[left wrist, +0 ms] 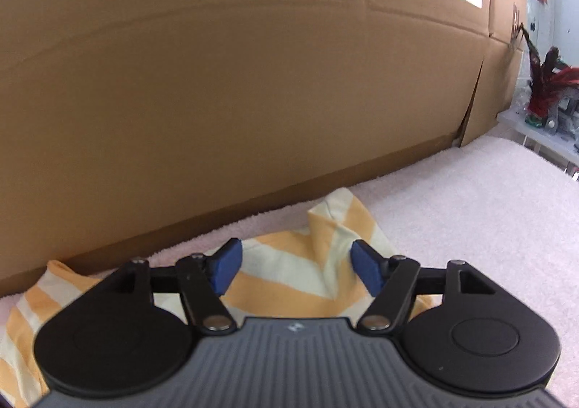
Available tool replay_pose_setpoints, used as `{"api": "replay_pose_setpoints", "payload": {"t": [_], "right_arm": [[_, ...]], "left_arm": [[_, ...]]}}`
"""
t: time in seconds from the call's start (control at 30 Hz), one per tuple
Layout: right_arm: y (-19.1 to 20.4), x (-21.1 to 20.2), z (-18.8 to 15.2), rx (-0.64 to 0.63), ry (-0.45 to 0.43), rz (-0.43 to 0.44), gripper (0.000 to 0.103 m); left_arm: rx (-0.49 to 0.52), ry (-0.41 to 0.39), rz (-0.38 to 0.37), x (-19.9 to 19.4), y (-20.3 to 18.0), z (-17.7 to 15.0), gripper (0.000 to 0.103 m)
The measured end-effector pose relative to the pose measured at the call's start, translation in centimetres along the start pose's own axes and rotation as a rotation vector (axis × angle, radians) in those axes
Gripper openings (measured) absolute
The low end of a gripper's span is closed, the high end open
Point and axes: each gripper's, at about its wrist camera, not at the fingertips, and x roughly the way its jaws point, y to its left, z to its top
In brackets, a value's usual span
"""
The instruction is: Fold clothes
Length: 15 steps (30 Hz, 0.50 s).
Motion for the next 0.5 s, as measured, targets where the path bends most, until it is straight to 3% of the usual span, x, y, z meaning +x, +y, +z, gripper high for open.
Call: {"api": "replay_pose_setpoints", "payload": {"t": [0.07, 0.2, 0.27, 0.5], "right_arm": [[0.5, -0.3, -0.2, -0.021, -0.003, -0.011, 0.027], [1.2, -0.6, -0.4, -0.073, -0.003, -0.022, 0.028], [1.3, -0.6, -0.4, -0.077, -0.001, -0.021, 0.028], [1.4, -1.0, -0.5, -0.066, -0.001, -0.022, 0.028]], "left_arm": [[-0.003, -0.017, -0.013, -0.6, 0.4, 0.2, 0.068], [0.002, 0.02, 0.033, 0.3, 0.9, -0.1, 0.068], [0.024, 0.033, 0.094, 1.4, 0.5, -0.5, 0.077], [0.052, 0.008, 0.168, 2.3, -0.4, 0.1, 0.089]]}}
